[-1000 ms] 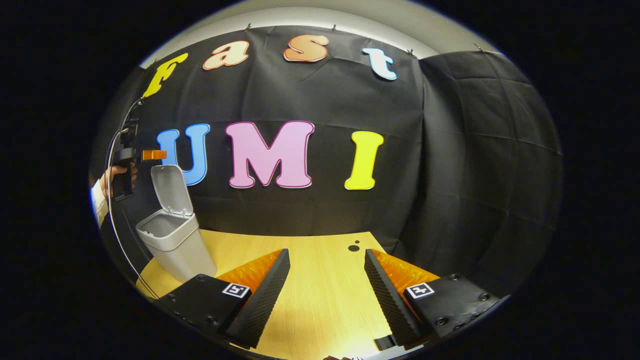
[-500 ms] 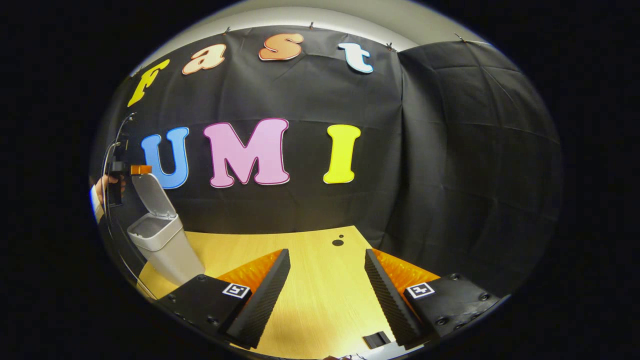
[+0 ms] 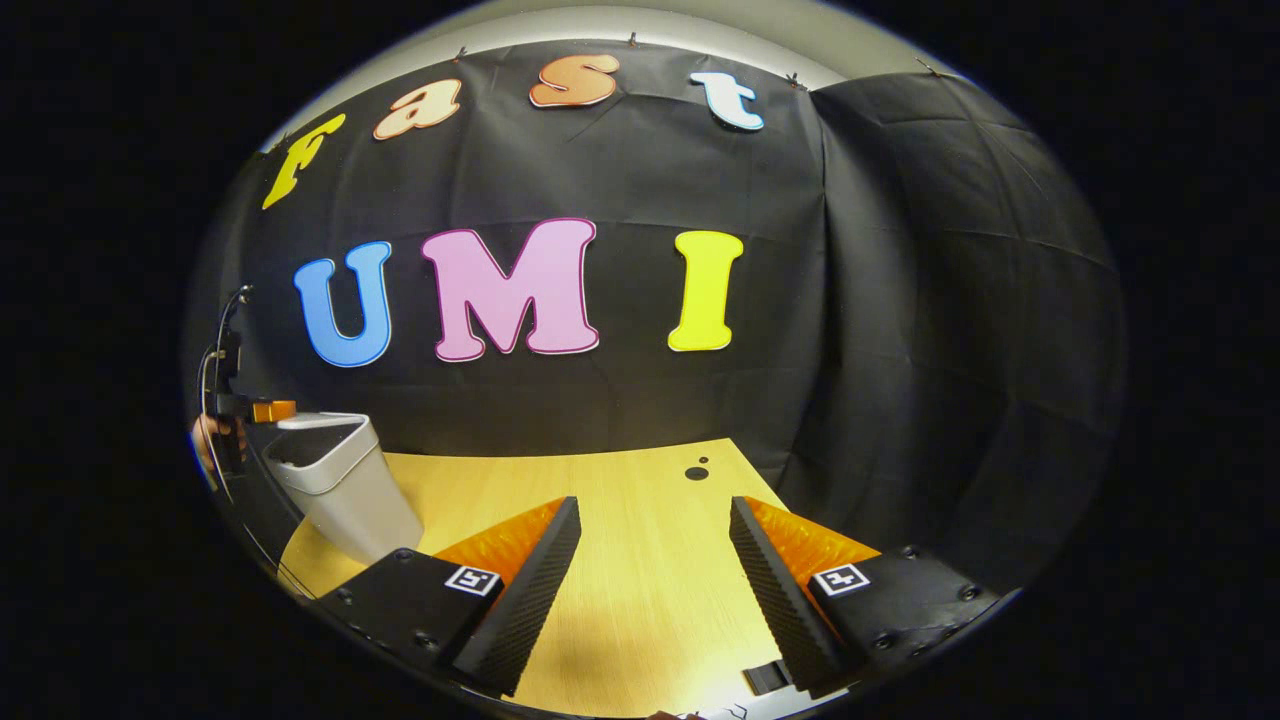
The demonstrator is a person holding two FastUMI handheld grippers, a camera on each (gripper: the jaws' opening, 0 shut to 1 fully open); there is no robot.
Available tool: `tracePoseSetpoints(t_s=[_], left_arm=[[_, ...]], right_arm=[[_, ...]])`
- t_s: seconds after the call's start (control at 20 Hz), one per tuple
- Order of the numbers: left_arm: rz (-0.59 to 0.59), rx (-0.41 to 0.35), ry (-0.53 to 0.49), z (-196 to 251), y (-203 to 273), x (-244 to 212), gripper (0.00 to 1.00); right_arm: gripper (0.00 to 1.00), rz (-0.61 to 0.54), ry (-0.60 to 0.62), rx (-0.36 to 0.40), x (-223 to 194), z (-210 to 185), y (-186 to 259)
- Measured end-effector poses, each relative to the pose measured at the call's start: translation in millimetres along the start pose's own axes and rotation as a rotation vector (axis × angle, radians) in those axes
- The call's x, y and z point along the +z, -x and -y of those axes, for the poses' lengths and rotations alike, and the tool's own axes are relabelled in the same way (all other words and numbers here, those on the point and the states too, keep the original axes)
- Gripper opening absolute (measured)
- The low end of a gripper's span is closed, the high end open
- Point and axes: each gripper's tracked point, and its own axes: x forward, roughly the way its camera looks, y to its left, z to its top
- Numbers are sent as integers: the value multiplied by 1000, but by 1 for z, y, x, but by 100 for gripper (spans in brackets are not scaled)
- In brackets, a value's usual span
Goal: Press the lid of the desktop garbage bin to open it, pick up the crumpled paper on the desktop and throw it into the bin, then pick up the pop can on the desktop and drop it into the bin, and finally close the garbage bin lid.
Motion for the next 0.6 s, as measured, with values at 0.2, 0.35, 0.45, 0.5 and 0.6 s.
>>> tracePoseSetpoints(t_s=[0.2, 0.35, 0.45, 0.5, 0.6], left_arm=[[-51, -70, -27, 25, 3, -23, 92], [-80, -87, -9, 25, -3, -28, 96], [-133, -106, 8, 28, 2, -44, 94], [-115, -116, -4, 28, 0, -45, 96], [-100, -124, -29, 28, 0, -45, 95]], right_arm=[[97, -7, 21, 13, -7, -6, 0], [97, -16, 1, 16, -11, -7, 0], [97, -7, 6, 11, -11, -5, 6], [97, -7, 12, 7, -13, -4, 8], [97, -5, 19, 3, -14, 0, 14]])
